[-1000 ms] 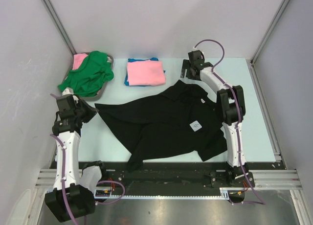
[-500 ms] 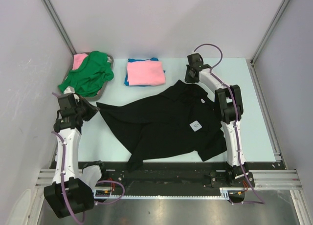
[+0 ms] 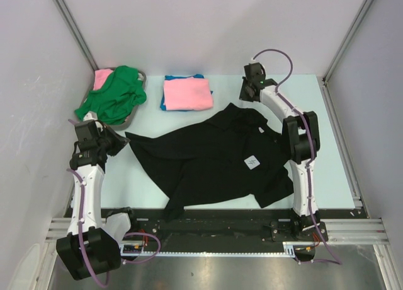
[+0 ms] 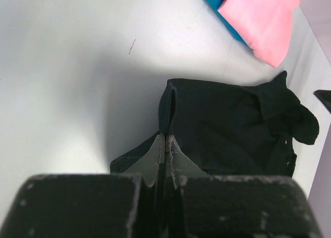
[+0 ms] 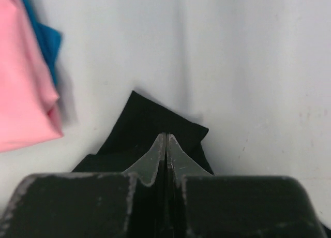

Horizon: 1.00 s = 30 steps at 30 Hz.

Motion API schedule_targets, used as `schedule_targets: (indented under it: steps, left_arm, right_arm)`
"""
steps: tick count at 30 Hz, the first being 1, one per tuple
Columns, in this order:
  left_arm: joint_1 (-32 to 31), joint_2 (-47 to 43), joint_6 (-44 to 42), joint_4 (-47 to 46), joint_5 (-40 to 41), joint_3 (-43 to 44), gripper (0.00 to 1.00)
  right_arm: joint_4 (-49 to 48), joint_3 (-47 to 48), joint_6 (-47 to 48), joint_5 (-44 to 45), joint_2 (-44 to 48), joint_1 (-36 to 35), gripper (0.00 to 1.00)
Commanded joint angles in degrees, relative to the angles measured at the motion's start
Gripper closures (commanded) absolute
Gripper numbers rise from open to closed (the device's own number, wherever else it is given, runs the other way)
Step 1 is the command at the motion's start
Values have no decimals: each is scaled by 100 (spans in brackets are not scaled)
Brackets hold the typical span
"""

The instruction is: Fold and stack the t-shirts

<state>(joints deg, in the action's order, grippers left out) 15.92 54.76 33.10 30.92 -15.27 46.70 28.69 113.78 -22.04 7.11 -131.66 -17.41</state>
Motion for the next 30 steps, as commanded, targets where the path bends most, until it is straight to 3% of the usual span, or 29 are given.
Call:
schedule_targets:
  steps: [1, 4, 6, 30]
  left_arm:
    - [51, -97, 65, -165, -169, 120, 100]
    - [51, -123, 82, -191, -196, 85, 100]
    - [42, -115, 100, -209, -222, 76, 100]
    - [43, 52, 82, -385, -266, -55, 100]
  right_arm:
    - [-171, -75, 25, -34, 975, -26, 99]
    - [224, 4, 7, -105, 958, -52, 49]
    - [278, -101, 7, -96, 966, -61, 43]
    - [14, -945, -265, -395, 343, -96, 47]
